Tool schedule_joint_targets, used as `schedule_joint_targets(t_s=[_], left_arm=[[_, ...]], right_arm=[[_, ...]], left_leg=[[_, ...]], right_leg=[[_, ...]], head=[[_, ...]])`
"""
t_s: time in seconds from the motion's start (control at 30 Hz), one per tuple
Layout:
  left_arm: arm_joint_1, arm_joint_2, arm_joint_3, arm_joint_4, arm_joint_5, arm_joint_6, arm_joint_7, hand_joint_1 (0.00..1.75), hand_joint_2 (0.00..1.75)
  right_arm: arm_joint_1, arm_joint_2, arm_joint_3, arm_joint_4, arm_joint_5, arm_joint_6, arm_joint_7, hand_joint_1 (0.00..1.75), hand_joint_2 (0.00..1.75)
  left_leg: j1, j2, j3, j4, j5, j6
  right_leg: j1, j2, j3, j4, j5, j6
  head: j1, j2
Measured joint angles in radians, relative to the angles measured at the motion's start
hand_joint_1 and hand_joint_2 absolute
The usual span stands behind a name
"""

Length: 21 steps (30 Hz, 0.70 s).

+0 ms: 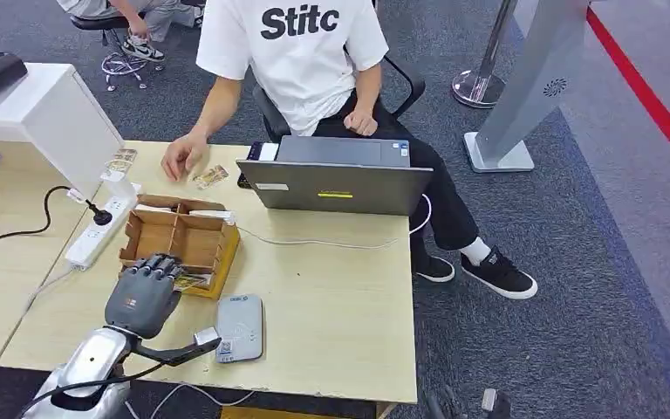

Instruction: Pass the card to the sensor for recognition and then transmit it.

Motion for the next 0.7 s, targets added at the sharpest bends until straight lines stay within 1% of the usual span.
schedule_joint_targets(t_s=[0.27, 0.4, 0.47, 0.57, 0.7], left_arm=[[-0.003, 0.000, 0.000, 0.004, 0.005, 0.005, -0.003, 1.75, 1.75], [-0.007, 0.000, 0.002, 0.002, 0.013, 0.046, -0.001, 1.75, 1.75], [-0.007, 0.000, 0.002, -0.026, 0.024, 0.054, 0.004, 1.75, 1.75], [-0.017, -0.004, 0.002, -0.075, 0.033, 0.043, 0.009, 1.75, 1.75], [-0.020, -0.006, 0.002, -0.109, 0.038, 0.047, 0.013, 1.75, 1.75]], right_arm=[[0.000, 0.000, 0.004, 0.000, -0.005, 0.002, 0.001, 0.00, 1.75], [0.000, 0.000, 0.007, 0.001, -0.008, 0.000, 0.001, 0.00, 1.75], [0.001, 0.000, 0.007, 0.001, -0.014, 0.001, 0.001, 0.00, 1.75], [0.001, 0.000, 0.007, 0.001, -0.017, 0.002, 0.001, 0.00, 1.75], [0.001, 0.000, 0.008, 0.001, -0.018, 0.002, 0.001, 0.00, 1.75]], left_leg=[[0.000, 0.000, 0.000, 0.000, 0.000, 0.000], [0.000, 0.000, 0.000, 0.000, 0.000, 0.000], [0.000, 0.000, 0.000, 0.000, 0.000, 0.000], [0.000, 0.000, 0.000, 0.000, 0.000, 0.000], [0.000, 0.000, 0.000, 0.000, 0.000, 0.000]], right_leg=[[0.000, 0.000, 0.000, 0.000, 0.000, 0.000], [0.000, 0.000, 0.000, 0.000, 0.000, 0.000], [0.000, 0.000, 0.000, 0.000, 0.000, 0.000], [0.000, 0.000, 0.000, 0.000, 0.000, 0.000], [0.000, 0.001, 0.000, 0.000, 0.000, 0.000]], head=[[0.000, 0.000], [0.000, 0.000], [0.000, 0.000], [0.000, 0.000], [0.000, 0.000]])
